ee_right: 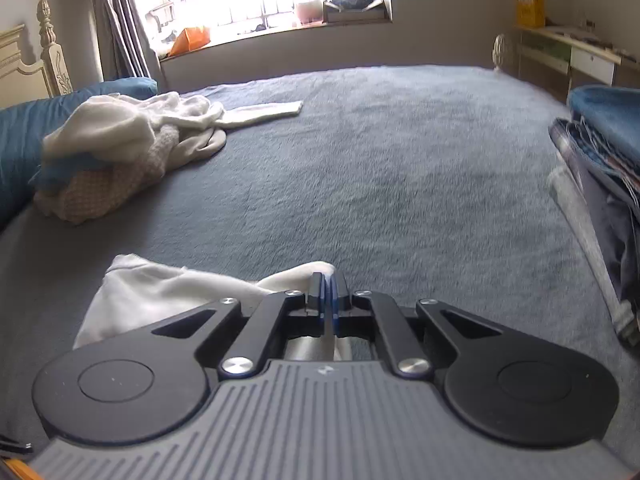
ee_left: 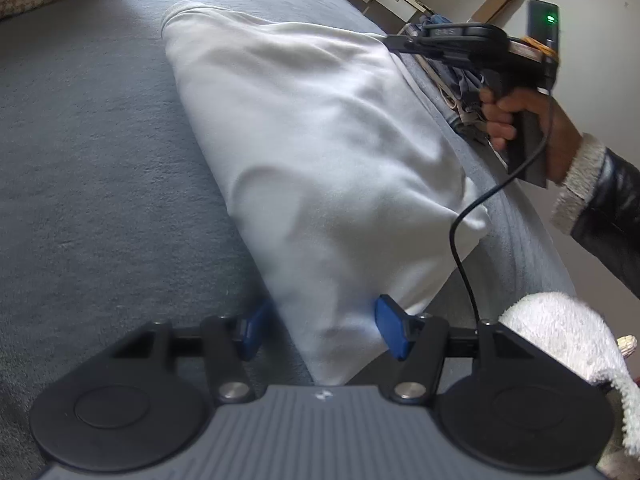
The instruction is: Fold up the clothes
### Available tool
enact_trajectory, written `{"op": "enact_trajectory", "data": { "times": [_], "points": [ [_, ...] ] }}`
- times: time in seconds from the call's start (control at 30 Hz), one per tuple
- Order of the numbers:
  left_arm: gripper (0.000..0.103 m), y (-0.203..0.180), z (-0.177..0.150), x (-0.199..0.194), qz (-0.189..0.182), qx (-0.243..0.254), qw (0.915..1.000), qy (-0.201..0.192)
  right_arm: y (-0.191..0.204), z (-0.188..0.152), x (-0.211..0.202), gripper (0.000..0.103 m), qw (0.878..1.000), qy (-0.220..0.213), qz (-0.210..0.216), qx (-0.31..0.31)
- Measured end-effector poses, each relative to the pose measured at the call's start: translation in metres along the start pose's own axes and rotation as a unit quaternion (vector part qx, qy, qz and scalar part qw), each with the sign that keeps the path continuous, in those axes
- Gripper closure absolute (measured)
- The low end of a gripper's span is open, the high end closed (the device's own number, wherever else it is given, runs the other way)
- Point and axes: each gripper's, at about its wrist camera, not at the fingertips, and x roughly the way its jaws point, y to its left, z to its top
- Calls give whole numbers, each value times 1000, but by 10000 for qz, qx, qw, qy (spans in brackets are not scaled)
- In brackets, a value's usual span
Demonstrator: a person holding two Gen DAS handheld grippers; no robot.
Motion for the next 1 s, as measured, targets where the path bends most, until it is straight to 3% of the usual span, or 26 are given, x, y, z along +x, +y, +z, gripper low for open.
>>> {"op": "enact_trajectory", "data": {
  "times": [0.23,0.37,0.47,0.57,0.77,0.83,0.9,1.0],
  "points": [
    [44,-6,-1,1,38,88,9999,42,4,8,-20,103,9965,-775,315,-79],
    [44,-9,-2,3,64,134,9999,60,-10,12,-22,103,9953,-937,205,123],
    [44,-11,-2,3,78,121,9999,70,-26,10,-1,103,9966,-666,92,470],
    [44,-13,-3,3,91,101,9999,80,-36,3,-4,103,9952,-389,345,824],
    [44,-3,-1,-3,84,74,9999,86,-46,-25,-63,100,9843,273,1102,1353],
    [44,-1,-2,-4,88,54,9999,85,-48,-42,-80,95,9794,635,1144,1538],
    [44,-2,-2,-5,114,49,9999,90,-48,-62,-94,78,9759,898,1073,1675],
    [44,-3,-2,-7,135,9,9999,96,-41,-87,-104,75,9758,1217,906,1573]
  ]
}}
